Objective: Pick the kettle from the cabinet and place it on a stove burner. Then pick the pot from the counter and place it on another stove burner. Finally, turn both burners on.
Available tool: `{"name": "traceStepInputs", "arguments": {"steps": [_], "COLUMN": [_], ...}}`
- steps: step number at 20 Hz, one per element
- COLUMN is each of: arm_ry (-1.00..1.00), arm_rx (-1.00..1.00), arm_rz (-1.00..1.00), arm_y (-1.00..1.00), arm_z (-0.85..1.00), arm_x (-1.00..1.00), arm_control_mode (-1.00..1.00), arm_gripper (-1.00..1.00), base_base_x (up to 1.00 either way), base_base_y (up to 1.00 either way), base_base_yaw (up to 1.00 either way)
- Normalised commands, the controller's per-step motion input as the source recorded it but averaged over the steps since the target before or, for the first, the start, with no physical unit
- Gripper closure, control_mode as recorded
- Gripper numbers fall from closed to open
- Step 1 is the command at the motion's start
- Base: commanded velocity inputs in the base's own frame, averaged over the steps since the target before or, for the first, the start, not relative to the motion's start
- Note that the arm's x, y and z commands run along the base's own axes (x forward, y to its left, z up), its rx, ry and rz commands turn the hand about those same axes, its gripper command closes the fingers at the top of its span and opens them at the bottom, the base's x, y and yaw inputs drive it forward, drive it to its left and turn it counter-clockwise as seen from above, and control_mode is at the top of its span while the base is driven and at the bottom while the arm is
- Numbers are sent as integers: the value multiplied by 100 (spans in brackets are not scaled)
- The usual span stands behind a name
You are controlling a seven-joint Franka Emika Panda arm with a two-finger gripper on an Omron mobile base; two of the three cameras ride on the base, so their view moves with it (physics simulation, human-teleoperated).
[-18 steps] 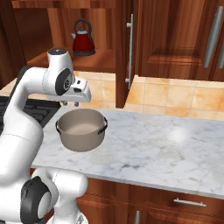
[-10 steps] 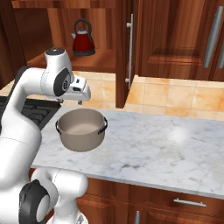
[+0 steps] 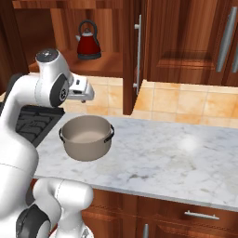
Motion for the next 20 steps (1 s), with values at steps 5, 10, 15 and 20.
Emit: {"name": "traceStepInputs", "arguments": {"steps": [5, 10, 15, 20], "arm_ry": [-23, -23, -20, -19], "arm_rx": [-2, -2, 0, 0], "arm_rz": [0, 0, 0, 0], "arm_y": [0, 0, 0, 0], "arm_z": [46, 52, 54, 53], "arm_x": [-1, 0, 0, 0], "arm_control_mode": [-100, -100, -100, -100], "arm_gripper": [-100, -100, -100, -100], "base_base_x": [0, 0, 0, 0], "base_base_y": [0, 0, 0, 0], "base_base_yaw": [0, 0, 0, 0]}}
